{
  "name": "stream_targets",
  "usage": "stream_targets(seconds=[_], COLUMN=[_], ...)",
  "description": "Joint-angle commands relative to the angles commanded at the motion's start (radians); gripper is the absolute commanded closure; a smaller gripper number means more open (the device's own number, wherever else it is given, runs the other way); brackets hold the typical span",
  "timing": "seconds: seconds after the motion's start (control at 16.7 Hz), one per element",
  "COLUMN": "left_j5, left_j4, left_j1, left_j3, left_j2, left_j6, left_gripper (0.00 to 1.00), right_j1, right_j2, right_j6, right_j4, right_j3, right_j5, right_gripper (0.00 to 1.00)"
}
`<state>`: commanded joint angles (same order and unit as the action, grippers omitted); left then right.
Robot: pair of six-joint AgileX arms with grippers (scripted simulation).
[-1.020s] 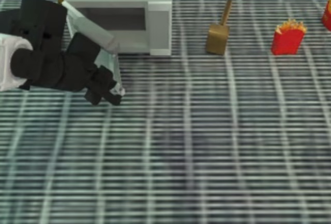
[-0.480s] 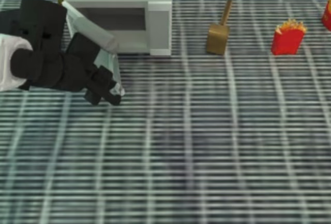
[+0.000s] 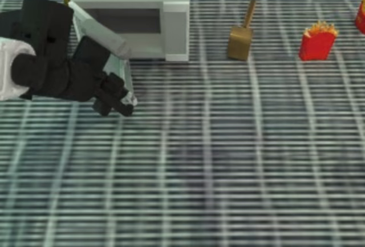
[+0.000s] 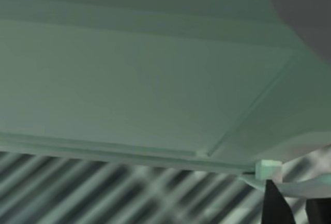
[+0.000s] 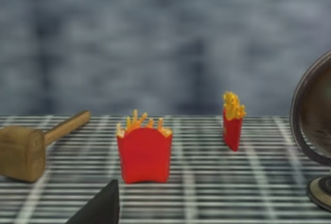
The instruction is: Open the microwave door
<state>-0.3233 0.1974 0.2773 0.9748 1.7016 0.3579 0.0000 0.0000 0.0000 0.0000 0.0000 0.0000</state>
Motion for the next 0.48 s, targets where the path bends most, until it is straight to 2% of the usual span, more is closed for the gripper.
stream_targets(seconds=[0.48], left_j5=[-0.045], left_j4=[0.024], left_j1=[-0.027], left_j3=[-0.002], left_j2=[-0.006], left_j6=[0.063], left_gripper=[1.0], right_j1=[0.0], right_j2=[0.0], right_j6=[0.0], right_j4=[0.0], right_j3=[0.0], right_j5=[0.0], right_gripper=[0.0])
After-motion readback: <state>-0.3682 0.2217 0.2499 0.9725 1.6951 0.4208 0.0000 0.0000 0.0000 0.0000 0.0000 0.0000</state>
